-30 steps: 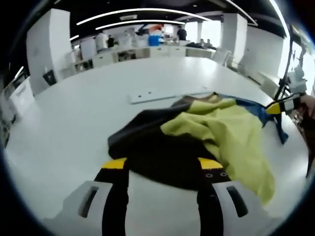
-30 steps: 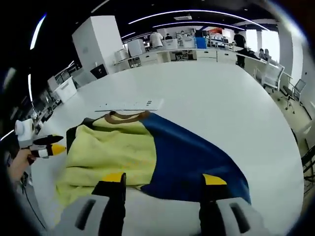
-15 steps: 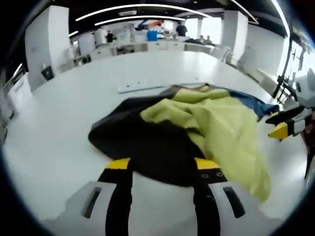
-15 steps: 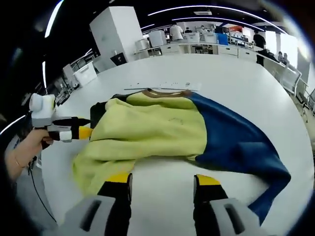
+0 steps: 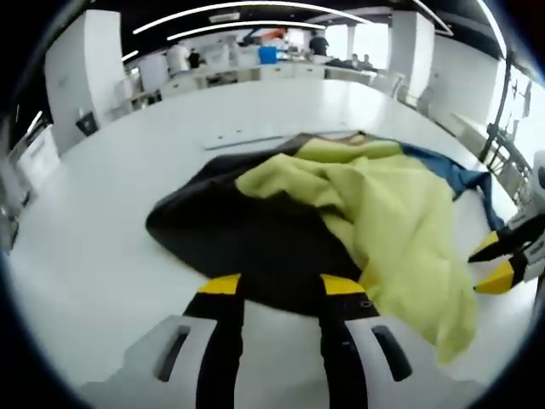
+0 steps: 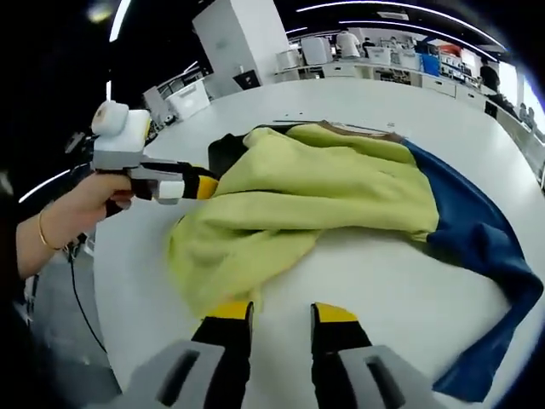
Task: Fold the garment on the visible template until the final outline fits inside the template.
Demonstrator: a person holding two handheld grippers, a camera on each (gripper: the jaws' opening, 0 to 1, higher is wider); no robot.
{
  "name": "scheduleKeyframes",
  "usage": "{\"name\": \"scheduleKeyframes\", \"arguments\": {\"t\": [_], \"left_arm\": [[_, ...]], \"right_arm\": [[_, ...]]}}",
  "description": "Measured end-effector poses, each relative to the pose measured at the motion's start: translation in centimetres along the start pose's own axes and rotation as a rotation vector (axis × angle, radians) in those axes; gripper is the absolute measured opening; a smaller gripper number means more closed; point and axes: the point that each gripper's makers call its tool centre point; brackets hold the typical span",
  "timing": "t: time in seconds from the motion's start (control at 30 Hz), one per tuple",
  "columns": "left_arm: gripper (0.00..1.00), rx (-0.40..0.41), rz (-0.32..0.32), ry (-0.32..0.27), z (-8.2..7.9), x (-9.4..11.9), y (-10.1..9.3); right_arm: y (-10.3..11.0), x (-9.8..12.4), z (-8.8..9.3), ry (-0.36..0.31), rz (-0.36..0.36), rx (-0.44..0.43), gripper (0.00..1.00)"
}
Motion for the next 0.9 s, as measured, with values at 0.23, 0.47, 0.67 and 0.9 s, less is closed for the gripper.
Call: {"name": "scheduleKeyframes", "arguments": {"t": [0.23,0.47,0.67,0.9], "left_arm": [[0.29,0.009,-0.017,0.007,0.0,-0.1,0.1],[0.08,-0.016,-0.023,-0.004,-0.1,-0.2,-0.3],[0.0,-0.017,-0.007,0.007,0.1,0.0,0.3],[0.0,-0.033,-0.026,0.014,0.4,0.5,2.0]], "right_arm": [[0.8,-0.5,0.5,0.007,-0.017,0.044,0.15],[1.2,-1.3,1.0,0.011,-0.005,0.083,0.02],[0.9,-1.0,1.0,0.005,-0.003,0.069,0.0],[-0.1,-0.1,1.6,0.01,0.021,0.049,0.0]]}}
Point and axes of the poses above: the point that each gripper's makers call its tool centre point, and the gripper's own axes: x roughly backward along the fingers, y roughly to its left, z roughly out of its underside, and after that the axes turned 4 degrees about -y, right-handed
